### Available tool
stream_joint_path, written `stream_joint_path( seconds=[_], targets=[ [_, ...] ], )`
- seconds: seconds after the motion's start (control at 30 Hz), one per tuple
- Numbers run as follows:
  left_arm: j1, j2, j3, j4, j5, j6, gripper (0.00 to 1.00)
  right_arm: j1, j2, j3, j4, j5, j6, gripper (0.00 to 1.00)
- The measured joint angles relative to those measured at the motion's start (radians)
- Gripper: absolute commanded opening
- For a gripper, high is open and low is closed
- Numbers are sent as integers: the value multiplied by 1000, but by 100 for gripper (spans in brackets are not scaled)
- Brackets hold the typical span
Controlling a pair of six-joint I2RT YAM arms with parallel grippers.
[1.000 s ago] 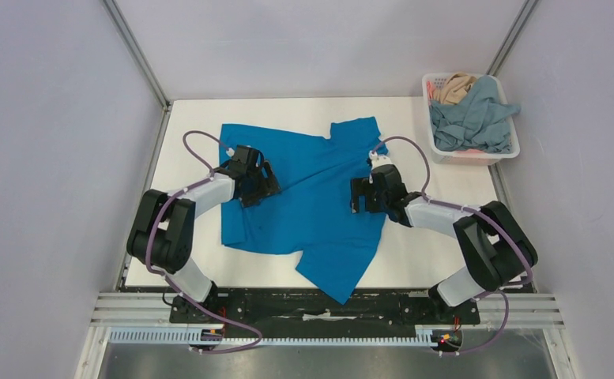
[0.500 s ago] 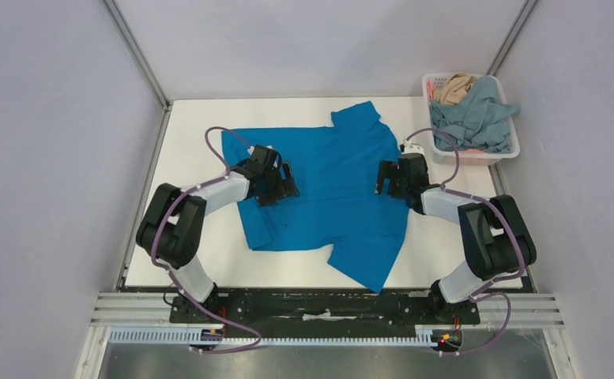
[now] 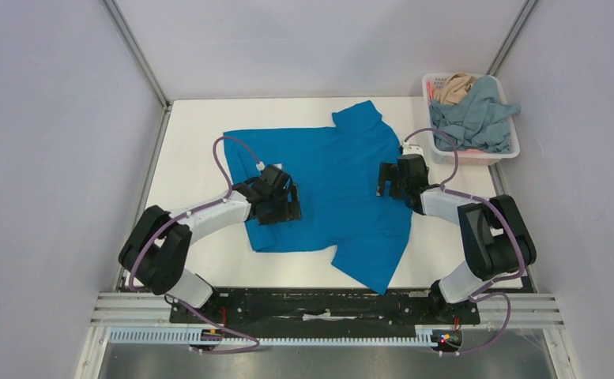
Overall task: Fold and stack the t-shirts
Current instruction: Flatten out the tshirt, then grab the side of the flattened tshirt closest away from the robot with both arms
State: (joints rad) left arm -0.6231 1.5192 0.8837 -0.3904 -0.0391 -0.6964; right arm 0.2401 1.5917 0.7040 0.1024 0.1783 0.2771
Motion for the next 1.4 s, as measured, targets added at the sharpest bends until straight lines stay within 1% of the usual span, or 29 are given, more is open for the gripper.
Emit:
stream_joint_path(
  seconds=[0.13,0.23,0.33,0.43,0.6,0.77,0.83,1.0,1.17,1.23,1.3,1.4],
  targets=[
    [0,-2,-68,-28,-16,-5,86,0,0,0,-7,14,-6,98],
    [0,-41,-83,-58,-50,-16,87,0,0,0,-13,27,-8,98],
    [4,-94,-93,-148,-132,-48,87,0,0,0,-19,43,-8,98],
    [21,-153,-98,-260,-244,-108,89,0,0,0,-24,55,-8,98],
    [97,-266,-148,-405,-381,-199,91,-1,0,2,-29,60,-8,98],
    [212,-369,-197,-491,-459,-257,92,-1,0,2,-31,58,-8,98],
    [239,-409,-201,-504,-467,-265,92,-2,-2,3,-35,55,-10,98],
    [244,-510,-224,-490,-439,-278,92,-5,-15,24,-90,39,-19,98],
    [245,-624,-296,-463,-397,-286,92,14,-95,37,-139,29,-30,98],
    [245,-661,-317,-427,-361,-286,92,60,-143,47,-153,41,-43,98],
    [245,-687,-334,-382,-326,-286,92,130,-200,48,-157,44,-42,98],
    [246,-705,-390,-248,-249,-286,92,221,-286,-7,-116,24,-15,98]
  ],
)
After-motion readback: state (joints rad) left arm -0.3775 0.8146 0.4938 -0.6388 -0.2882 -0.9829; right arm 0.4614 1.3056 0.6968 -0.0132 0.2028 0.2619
